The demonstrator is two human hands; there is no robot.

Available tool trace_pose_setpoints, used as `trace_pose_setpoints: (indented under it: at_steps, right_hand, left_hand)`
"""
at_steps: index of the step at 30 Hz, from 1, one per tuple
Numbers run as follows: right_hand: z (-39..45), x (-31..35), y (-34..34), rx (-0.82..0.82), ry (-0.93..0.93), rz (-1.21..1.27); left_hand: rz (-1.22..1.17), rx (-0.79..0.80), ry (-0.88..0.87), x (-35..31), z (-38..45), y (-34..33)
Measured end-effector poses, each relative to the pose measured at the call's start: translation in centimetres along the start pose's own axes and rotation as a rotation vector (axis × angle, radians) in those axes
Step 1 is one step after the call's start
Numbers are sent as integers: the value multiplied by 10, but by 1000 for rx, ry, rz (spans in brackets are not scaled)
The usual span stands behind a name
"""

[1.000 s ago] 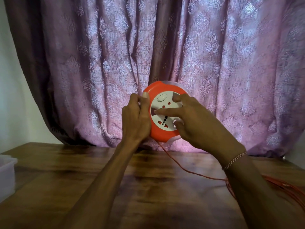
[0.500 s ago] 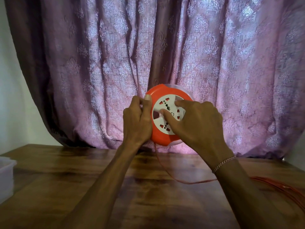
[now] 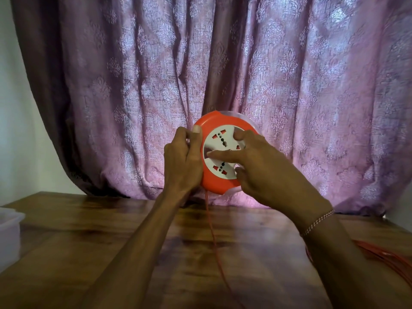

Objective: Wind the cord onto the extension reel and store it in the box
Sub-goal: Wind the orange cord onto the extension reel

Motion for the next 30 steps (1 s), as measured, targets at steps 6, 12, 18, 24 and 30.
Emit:
trace_pose_setpoints:
  at_steps: [6,12,18,24,30]
  right_hand:
    - [-2,-1,0,-118,-22,-94]
    - [-4,4,-2,-263,-137,-43]
    - [-2,2,-9,-513,-307,91]
    - [-2,-1,5,-468,-162,10]
    - [-4,-10,2,-110,22,42]
  left_hand:
    - [22,5,-10,3,0,0]
    - [46,-3,-27,1,0,0]
    - [59,3,-29,1,0,0]
    - [6,-9,-23,-3,0,2]
    - [19,-22,-17,-2,1,3]
Point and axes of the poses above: each hand's wrist, its own z-axis towards the middle knuckle, its own y-axis out of the back of the hand, x = y × z, the point moved 2 cm from there along z, towards the middle knuckle, and after that the axes turned 1 degree about -y, right-handed, at the moved point
